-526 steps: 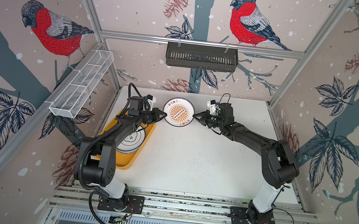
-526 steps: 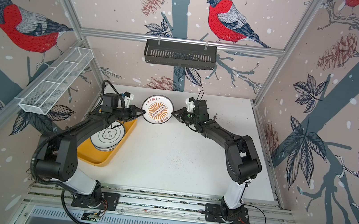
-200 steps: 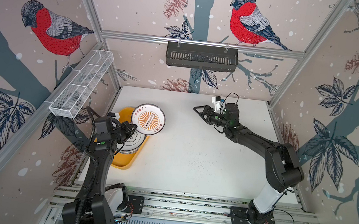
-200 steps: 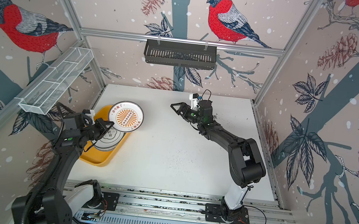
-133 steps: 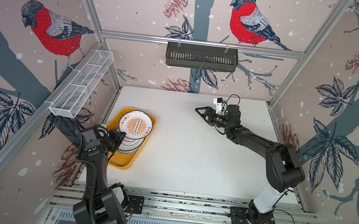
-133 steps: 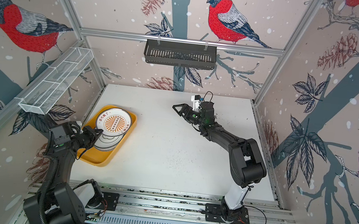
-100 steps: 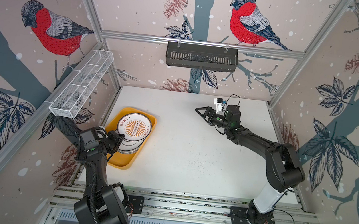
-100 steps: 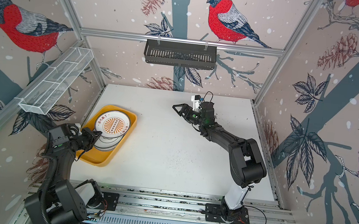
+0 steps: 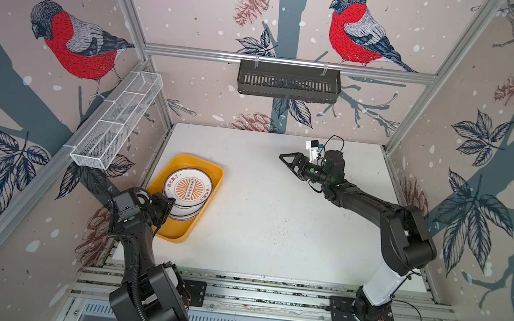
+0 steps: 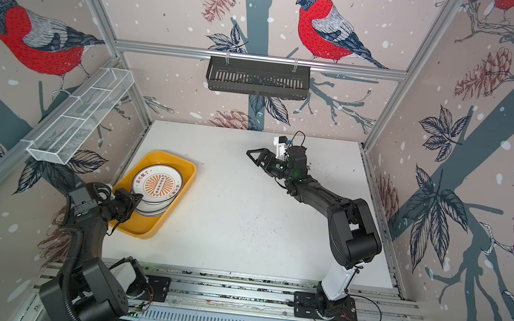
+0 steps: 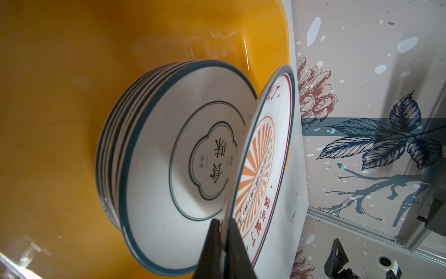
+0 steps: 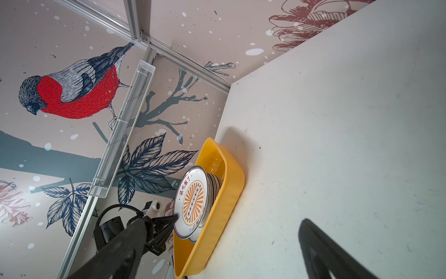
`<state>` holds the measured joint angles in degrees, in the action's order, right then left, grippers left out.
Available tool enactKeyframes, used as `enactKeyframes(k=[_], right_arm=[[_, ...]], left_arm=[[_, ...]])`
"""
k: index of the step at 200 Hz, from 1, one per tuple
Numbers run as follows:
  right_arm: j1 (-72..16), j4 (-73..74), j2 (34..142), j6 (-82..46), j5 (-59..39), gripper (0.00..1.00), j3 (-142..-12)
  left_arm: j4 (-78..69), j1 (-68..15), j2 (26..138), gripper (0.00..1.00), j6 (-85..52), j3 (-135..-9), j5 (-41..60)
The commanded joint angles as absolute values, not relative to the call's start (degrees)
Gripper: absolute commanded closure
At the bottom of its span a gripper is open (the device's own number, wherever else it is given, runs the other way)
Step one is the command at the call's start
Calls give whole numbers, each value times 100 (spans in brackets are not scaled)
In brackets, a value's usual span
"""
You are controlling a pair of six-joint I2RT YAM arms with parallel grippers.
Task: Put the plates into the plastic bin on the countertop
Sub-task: 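Lower the sunburst plate onto the stack in the yellow bin with the left gripper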
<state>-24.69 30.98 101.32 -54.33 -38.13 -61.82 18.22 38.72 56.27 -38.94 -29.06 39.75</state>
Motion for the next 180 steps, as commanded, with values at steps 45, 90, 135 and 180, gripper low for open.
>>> enactKeyframes(k=[45, 90, 135, 180], right_arm=[[-2437, 3419, 10149, -5554, -3868, 0, -6168], [-2420, 3419, 10154, -5563, -3863, 0, -6170], [-2412, 3428, 10169, -5576, -3872, 0, -6179], [-2411, 3444, 10178, -5590, -3883, 0, -6161]], left_arm=[[1610, 3902, 5590, 100, -3946, -2740, 3588], [1673, 3911, 5531, 100, -3911, -2653, 3204], [1781, 3907, 5659, 89, -3825, -2656, 3139], [1853, 3911, 5553, 72, -3793, -2695, 3061]])
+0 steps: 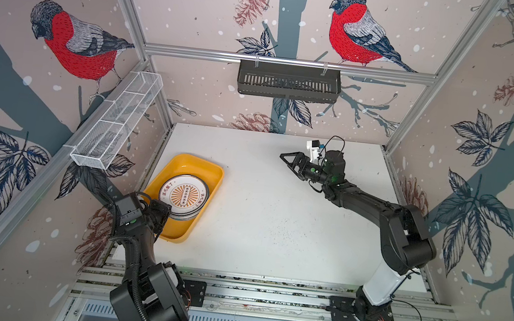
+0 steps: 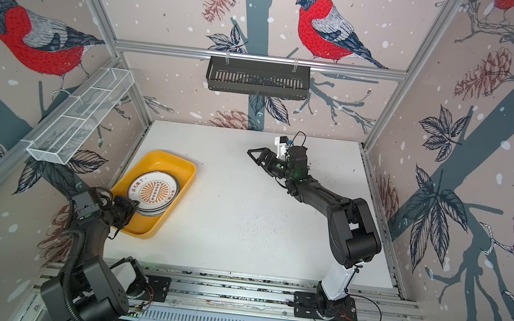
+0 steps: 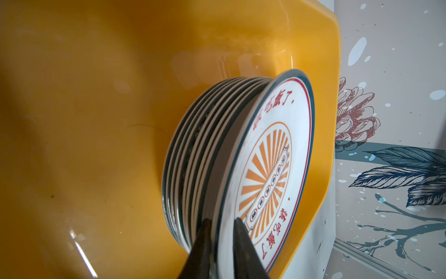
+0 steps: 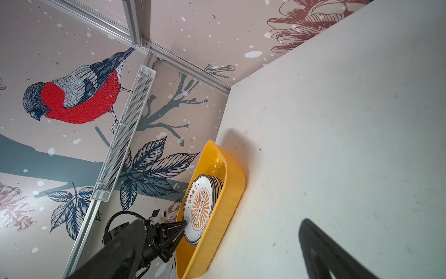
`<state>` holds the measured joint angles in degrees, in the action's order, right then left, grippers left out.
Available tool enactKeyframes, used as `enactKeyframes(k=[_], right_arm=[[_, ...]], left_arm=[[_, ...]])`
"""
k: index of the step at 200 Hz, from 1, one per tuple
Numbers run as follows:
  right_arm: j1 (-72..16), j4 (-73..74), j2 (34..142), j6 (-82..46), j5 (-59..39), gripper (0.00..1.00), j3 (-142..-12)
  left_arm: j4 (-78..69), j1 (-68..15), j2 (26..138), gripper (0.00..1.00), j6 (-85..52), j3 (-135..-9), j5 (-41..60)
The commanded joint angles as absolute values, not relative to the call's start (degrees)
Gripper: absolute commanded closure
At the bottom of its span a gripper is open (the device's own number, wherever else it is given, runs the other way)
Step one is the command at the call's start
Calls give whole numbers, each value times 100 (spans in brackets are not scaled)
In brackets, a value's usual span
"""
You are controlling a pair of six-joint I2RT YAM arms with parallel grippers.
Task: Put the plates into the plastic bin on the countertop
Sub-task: 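Lower the sunburst plate onto the stack in the yellow bin with the left gripper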
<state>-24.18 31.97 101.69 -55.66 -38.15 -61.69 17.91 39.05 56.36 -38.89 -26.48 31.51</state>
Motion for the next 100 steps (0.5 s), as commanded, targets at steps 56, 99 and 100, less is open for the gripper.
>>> enactKeyframes(k=[56, 99, 100], right_arm=[[-2405, 3515, 10236, -5659, -3911, 0, -6161], [-2366, 3410, 10176, -5570, -3798, 0, -6159], [-2370, 3401, 10168, -5562, -3789, 0, -6160]], left_arm=[[2000, 3911, 5284, 39, -3616, -2793, 3109], [2312, 3907, 5119, 8, -3519, -2998, 2949], [2325, 3909, 5113, 8, -3513, -3006, 2938]])
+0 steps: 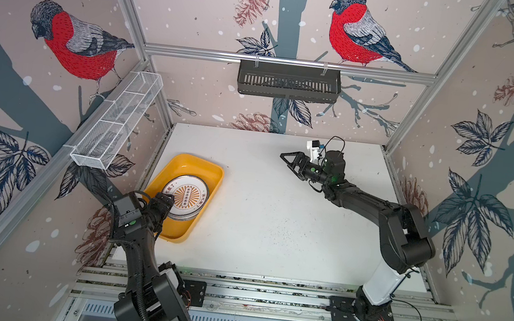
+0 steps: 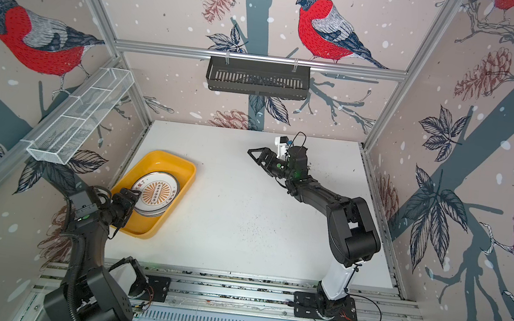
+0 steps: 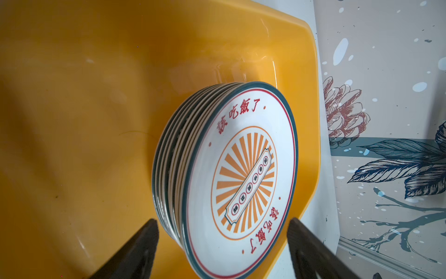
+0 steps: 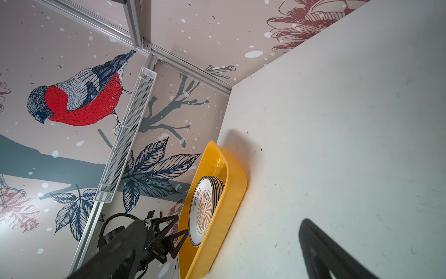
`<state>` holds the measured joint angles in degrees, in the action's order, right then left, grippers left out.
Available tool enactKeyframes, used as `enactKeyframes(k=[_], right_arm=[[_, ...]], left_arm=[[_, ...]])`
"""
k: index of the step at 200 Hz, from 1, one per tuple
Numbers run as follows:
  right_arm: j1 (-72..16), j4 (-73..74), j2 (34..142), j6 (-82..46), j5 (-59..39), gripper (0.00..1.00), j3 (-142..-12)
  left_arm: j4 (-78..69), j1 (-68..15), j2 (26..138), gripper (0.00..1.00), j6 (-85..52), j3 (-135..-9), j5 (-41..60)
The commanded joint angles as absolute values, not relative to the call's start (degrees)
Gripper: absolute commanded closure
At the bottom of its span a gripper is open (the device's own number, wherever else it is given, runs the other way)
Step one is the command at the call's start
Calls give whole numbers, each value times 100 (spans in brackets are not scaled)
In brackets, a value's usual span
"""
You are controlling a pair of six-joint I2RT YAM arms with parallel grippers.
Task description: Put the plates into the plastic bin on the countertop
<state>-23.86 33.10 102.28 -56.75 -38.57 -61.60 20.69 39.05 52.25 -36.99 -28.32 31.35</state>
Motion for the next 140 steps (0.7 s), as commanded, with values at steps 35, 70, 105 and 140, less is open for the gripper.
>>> enactKeyframes(k=[35, 70, 105, 140], right_arm=[[-2301, 2926, 9980, -5160, -3469, 0, -6231], [-2226, 1881, 9574, -4162, -2268, 1, -6339], [-2056, 1132, 8952, -3378, -944, 0, -6205], [-1572, 914, 8344, -3166, -382, 1, -5844]], left_arm=[[2724, 3911, 4865, 4, -3411, -3258, 2672], [2780, 3906, 4484, 4, -3417, -3395, 2711], [2776, 3885, 4096, 4, -3583, -3658, 2851], [3208, 3517, 3920, 4, -3447, -4351, 2871]])
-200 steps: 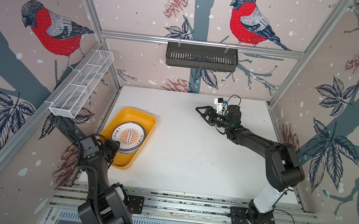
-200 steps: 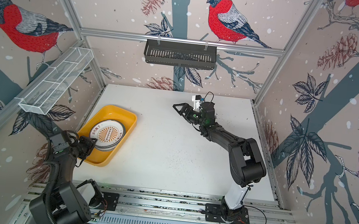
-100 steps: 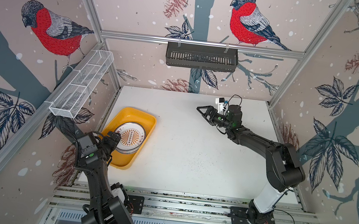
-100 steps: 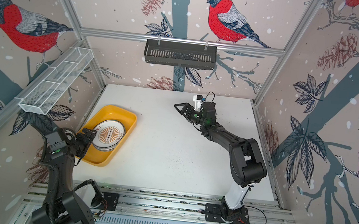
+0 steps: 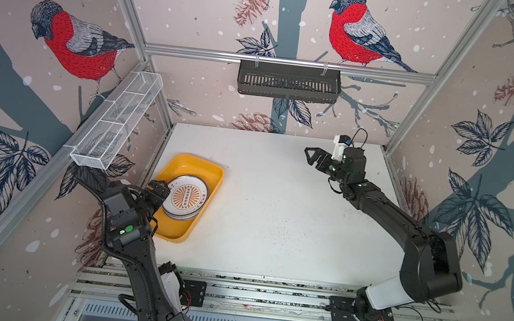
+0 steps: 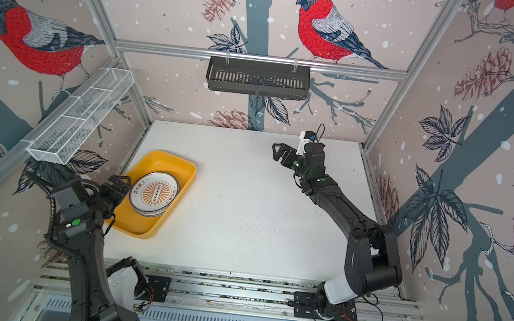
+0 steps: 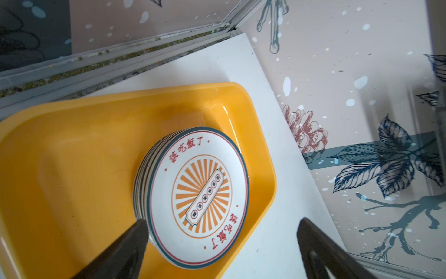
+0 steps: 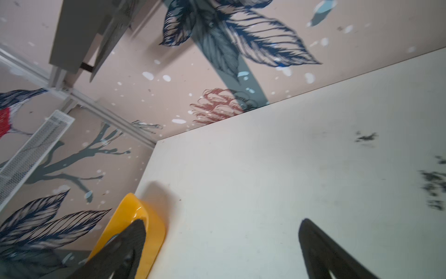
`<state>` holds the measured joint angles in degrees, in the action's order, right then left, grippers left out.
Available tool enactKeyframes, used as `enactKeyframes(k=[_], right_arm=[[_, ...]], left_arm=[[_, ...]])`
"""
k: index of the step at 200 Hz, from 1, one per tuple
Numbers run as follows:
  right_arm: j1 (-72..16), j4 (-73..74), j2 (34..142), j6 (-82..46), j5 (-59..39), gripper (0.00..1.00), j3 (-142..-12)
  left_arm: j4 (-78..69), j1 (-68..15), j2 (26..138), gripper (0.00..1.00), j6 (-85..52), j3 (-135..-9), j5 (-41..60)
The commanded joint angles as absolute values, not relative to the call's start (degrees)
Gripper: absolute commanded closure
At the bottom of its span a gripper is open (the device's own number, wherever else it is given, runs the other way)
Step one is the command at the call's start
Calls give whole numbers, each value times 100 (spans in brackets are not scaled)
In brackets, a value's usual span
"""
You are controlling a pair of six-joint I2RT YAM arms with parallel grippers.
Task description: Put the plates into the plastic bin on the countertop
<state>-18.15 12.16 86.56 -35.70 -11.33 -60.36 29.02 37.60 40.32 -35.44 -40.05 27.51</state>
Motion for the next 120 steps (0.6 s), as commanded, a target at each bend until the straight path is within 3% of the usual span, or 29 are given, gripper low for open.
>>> enactKeyframes(k=[1, 37, 62, 93, 120], right_arm=[[-1550, 914, 8325, -3160, -371, 0, -5831], [-1108, 882, 7669, -2845, 368, 1, -5379], [-879, 1074, 7258, -2610, 893, 1, -4952], [-612, 1134, 6817, -2462, 1365, 0, -4515], [-446, 1441, 6481, -2320, 1806, 1, -3996]], left_arm=[[3213, 3494, 3916, 4, -3455, -4364, 2868], [2621, 2488, 3514, 4, -3825, -4437, 2720], [1733, 1075, 3543, 4, -3797, -4311, 1891], [637, -1112, 4535, 4, -3090, -4361, -19], [-683, -1583, 5430, 4, -2332, -4343, -413]])
